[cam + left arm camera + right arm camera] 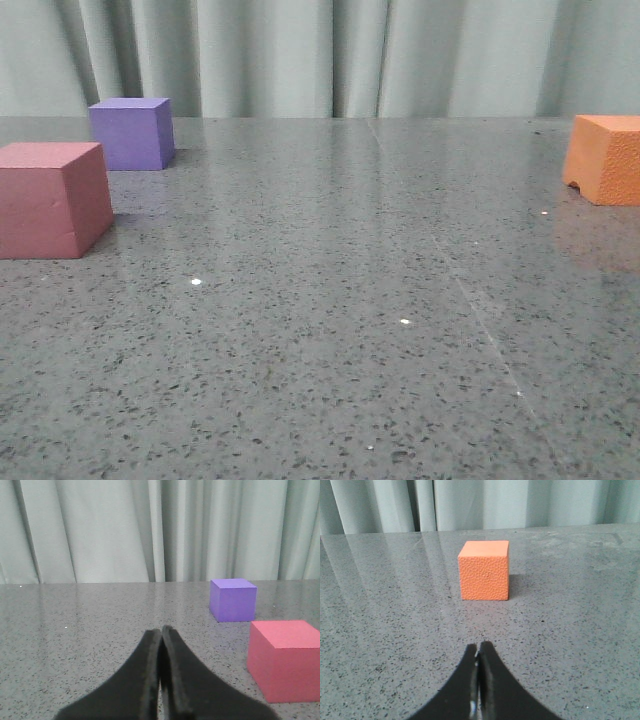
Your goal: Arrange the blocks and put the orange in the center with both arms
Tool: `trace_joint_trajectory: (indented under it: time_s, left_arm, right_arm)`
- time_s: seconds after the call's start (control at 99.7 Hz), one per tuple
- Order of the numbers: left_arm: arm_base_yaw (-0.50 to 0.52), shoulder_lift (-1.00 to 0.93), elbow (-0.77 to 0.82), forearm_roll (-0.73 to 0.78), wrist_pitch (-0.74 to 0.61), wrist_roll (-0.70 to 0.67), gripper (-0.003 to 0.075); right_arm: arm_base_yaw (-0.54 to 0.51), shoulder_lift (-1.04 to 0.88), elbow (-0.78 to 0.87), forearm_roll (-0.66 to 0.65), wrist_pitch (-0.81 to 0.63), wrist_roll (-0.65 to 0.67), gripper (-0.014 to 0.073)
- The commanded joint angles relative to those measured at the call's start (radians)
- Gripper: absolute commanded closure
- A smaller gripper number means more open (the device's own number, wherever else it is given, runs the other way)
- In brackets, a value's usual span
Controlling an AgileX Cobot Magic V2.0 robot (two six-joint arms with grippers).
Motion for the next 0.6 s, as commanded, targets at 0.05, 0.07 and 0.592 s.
trace_joint_trajectory:
  time_s: [0.05, 0.07, 0.592]
  left_arm:
    - [-0.001, -0.033, 0.056, -0.002, -0.076, -0.008, 0.0739]
    - [-0.001, -0.033, 0.056, -0.002, -0.076, -0.008, 0.0739]
    - [-0.001, -0.033, 0.056, -0.002, -0.076, -0.008, 0.0739]
  right_arm:
    - [-0.001, -0.024, -0.014, 0.0, -0.087, -0.009, 0.0661]
    - [-0.001, -0.024, -0.014, 0.0, -0.087, -0.009, 0.0661]
    - [-0.001, -0.024, -0.014, 0.0, -0.097, -0.009, 0.0661]
